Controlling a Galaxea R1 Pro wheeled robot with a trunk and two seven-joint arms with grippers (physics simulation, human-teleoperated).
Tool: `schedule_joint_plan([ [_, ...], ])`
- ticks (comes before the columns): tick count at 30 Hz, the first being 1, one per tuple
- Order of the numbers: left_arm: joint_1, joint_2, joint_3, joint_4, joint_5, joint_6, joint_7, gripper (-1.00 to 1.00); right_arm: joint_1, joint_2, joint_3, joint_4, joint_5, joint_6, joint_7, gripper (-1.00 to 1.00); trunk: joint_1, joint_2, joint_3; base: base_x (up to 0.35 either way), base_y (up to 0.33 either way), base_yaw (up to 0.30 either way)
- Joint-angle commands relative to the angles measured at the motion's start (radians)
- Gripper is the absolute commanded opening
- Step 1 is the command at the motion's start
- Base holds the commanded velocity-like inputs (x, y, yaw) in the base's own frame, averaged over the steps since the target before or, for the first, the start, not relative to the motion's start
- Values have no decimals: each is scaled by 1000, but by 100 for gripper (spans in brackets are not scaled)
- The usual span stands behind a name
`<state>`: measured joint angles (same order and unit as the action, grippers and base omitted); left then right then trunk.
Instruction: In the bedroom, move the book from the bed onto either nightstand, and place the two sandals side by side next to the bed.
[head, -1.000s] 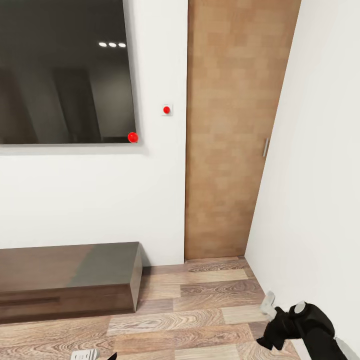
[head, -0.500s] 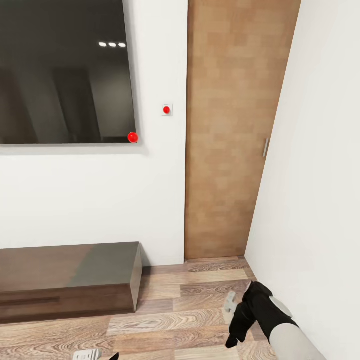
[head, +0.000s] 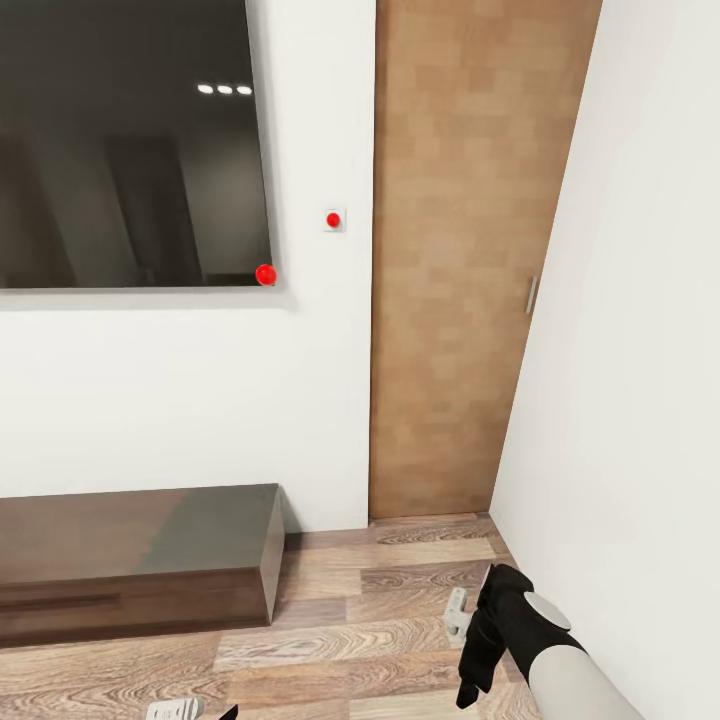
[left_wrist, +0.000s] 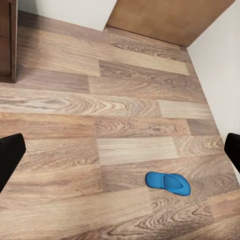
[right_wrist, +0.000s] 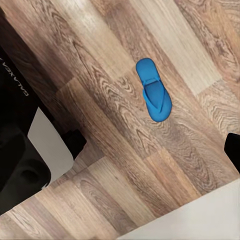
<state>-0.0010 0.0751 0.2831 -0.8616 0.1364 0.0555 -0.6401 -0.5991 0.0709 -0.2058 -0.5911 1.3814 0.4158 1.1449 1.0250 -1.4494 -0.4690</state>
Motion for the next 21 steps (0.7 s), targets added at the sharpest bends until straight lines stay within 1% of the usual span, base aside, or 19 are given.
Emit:
schedule_joint_plan([
  [1, 0, 0, 1, 0, 8, 6, -4, 100, -1, 2, -7, -2, 5, 8, 5, 100, 0, -1, -1, 0, 0, 0],
  [3, 0, 0, 1, 0, 8, 6, -4, 100, -1, 1, -7, -4, 6, 8, 6, 100, 0, -1, -1, 0, 0, 0],
  [19, 0, 0, 2, 0, 9, 6, -4, 100, -1, -6, -9, -14, 8, 9, 7, 100, 61, -113, -51, 0, 0, 0],
  [20, 0, 1, 3, 0, 9, 7, -4, 100, -1, -43, -10, -27, 8, 8, 7, 100, 61, -113, -51, 0, 0, 0],
  [21, 0, 1, 3, 0, 9, 7, -4, 100, -1, -55, -10, -30, 7, 8, 7, 100, 61, -113, -51, 0, 0, 0],
])
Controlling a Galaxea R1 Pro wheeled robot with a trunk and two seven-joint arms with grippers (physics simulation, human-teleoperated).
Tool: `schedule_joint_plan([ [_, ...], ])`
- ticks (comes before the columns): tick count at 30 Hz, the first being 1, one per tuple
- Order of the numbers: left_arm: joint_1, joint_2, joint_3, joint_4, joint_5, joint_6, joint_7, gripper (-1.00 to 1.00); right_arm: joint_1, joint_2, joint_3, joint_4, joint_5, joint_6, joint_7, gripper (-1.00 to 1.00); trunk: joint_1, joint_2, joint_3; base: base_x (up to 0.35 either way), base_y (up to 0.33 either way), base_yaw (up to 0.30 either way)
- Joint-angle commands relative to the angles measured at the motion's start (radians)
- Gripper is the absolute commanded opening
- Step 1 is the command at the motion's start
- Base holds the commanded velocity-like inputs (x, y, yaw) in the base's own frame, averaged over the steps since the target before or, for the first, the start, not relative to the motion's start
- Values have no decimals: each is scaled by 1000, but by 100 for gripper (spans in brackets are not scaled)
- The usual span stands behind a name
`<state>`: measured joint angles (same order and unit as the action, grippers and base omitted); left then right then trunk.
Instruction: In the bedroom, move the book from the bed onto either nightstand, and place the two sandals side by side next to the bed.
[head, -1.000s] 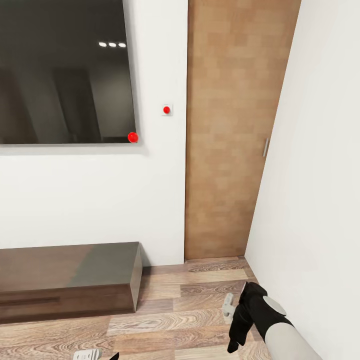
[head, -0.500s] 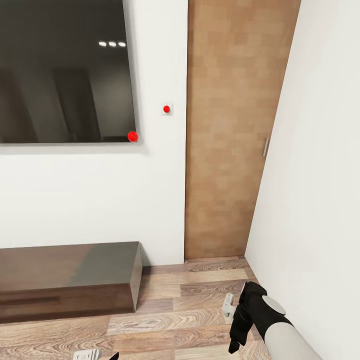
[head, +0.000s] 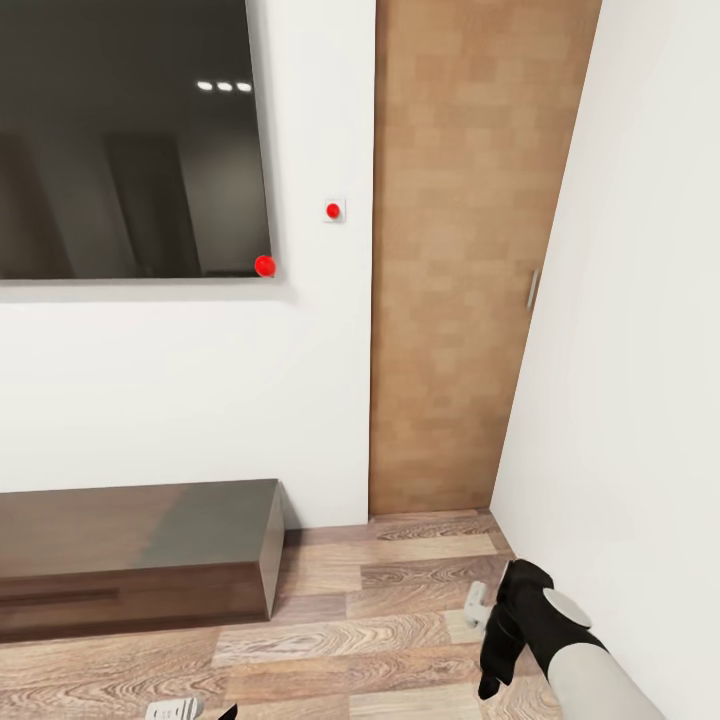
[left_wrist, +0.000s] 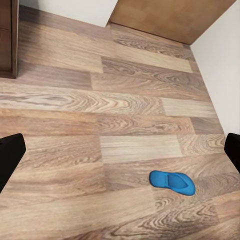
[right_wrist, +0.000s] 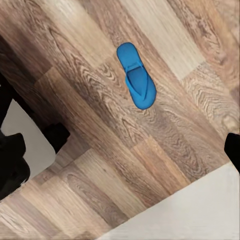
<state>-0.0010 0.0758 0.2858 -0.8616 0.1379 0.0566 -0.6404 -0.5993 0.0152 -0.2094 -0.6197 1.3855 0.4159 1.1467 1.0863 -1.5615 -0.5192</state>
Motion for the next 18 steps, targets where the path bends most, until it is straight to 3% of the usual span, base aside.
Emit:
schedule_joint_plan([
  [1, 0, 0, 1, 0, 8, 6, -5, 100, -1, -25, -7, -8, 2, 7, 5, 100, 0, -1, -1, 0, 0, 0],
  [3, 0, 0, 1, 0, 8, 5, -6, 100, -1, -64, -7, -13, -2, 5, 5, 100, 0, -1, -1, 0, 0, 0],
  [7, 0, -1, 1, -1, 7, 5, -7, 100, -1, -105, -7, -16, -6, 1, 4, 100, 0, -1, -1, 0, 0, 0],
  [14, 0, 0, 1, -1, 8, 6, -5, 100, -1, -107, -4, -17, 1, -2, 1, 100, 0, -1, -1, 0, 0, 0],
  [18, 0, 1, 1, -1, 8, 6, -5, 100, -1, -103, -4, -17, 2, -2, 2, 100, 15, -29, -13, 0, 0, 0],
])
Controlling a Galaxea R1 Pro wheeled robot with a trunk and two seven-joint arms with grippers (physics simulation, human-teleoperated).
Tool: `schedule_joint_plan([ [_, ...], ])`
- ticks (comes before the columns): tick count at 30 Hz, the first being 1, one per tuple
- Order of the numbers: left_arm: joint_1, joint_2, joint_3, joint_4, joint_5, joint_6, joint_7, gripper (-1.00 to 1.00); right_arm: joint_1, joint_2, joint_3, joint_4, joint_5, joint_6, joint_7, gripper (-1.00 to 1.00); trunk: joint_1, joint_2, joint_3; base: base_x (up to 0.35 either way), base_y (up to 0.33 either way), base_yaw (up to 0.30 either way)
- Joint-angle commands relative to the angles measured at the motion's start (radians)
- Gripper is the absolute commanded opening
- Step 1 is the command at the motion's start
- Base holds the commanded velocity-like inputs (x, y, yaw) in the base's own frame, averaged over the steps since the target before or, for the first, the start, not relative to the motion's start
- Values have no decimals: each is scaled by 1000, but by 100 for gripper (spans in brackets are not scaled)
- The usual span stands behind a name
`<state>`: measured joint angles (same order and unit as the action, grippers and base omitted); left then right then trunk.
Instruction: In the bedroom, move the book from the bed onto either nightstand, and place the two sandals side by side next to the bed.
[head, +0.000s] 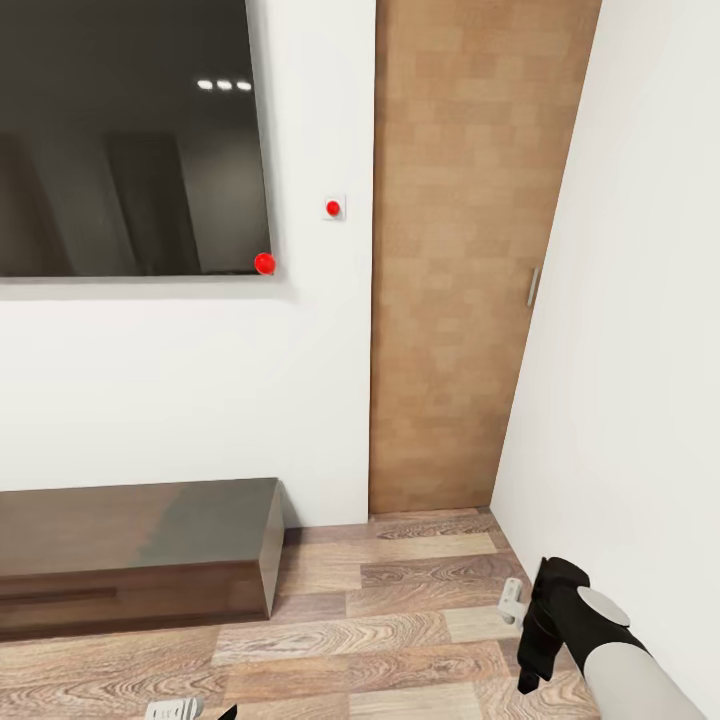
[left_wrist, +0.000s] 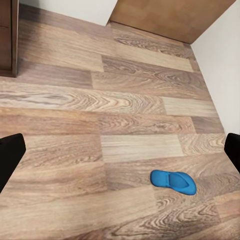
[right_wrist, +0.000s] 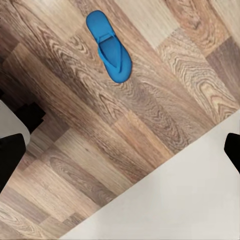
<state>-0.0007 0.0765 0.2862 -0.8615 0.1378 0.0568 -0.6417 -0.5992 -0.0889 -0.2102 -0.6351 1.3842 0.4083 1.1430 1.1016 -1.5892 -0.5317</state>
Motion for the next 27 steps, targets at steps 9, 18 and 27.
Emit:
schedule_joint_plan([
  [9, 0, 0, 1, -1, 8, 6, -5, 100, -1, 3, -3, -1, 4, 6, 5, 100, 12, -22, -10, 0, 0, 0],
  [18, -1, 0, 1, -1, 8, 6, -5, 100, -1, 3, -4, -1, 3, 7, 3, 100, 12, -22, -10, 0, 0, 0],
  [27, 0, 0, 1, -1, 8, 6, -4, 100, -1, 3, -5, -3, 2, 7, 5, 100, 12, -22, -10, 0, 0, 0],
])
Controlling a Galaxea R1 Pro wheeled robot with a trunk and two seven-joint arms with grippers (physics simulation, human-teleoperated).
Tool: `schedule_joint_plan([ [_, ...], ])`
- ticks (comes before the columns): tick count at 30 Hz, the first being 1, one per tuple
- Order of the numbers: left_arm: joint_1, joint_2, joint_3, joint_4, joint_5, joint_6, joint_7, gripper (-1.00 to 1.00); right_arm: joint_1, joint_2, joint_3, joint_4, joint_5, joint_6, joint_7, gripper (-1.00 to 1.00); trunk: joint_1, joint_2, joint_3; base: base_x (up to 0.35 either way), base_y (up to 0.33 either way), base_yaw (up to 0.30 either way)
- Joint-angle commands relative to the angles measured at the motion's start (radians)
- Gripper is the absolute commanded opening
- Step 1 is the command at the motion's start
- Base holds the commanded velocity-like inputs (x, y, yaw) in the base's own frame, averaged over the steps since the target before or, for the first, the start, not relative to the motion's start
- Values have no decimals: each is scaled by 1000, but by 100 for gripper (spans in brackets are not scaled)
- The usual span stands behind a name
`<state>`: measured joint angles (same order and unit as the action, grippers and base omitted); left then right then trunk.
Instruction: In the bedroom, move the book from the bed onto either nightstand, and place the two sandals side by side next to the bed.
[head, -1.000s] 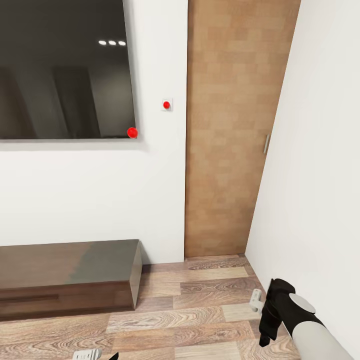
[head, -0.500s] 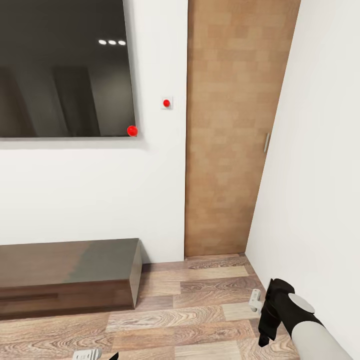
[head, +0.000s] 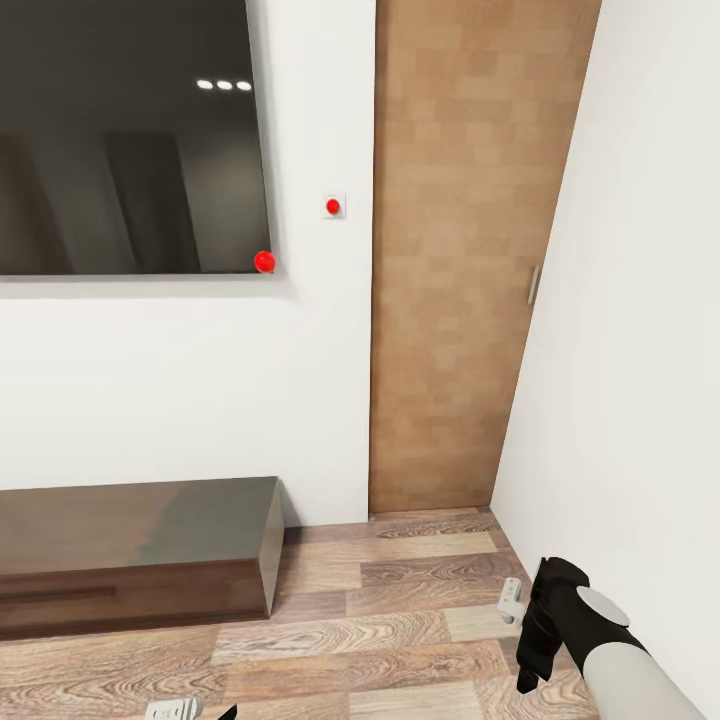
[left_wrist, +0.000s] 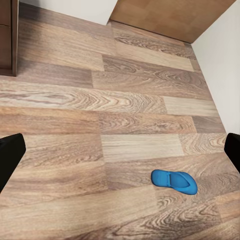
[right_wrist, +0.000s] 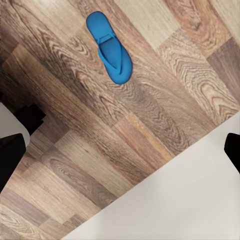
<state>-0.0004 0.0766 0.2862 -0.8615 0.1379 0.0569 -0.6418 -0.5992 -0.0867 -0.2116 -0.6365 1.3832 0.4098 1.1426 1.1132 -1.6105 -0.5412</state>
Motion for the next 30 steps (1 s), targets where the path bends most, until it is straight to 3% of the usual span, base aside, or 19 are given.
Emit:
schedule_joint_plan([
  [1, 0, 0, 1, -1, 8, 6, -4, 100, -1, 1, -3, -1, 3, 6, 6, 100, 0, -1, -1, 0, 0, 0],
  [17, -1, 0, 1, -1, 8, 6, -3, 100, -1, 1, -3, -2, 3, 6, 4, 100, 0, -1, -1, 0, 0, 0],
  [30, 0, 0, 2, -1, 9, 6, -2, 100, -1, 1, -3, -1, 3, 6, -2, 100, 50, -92, -42, 0, 0, 0],
])
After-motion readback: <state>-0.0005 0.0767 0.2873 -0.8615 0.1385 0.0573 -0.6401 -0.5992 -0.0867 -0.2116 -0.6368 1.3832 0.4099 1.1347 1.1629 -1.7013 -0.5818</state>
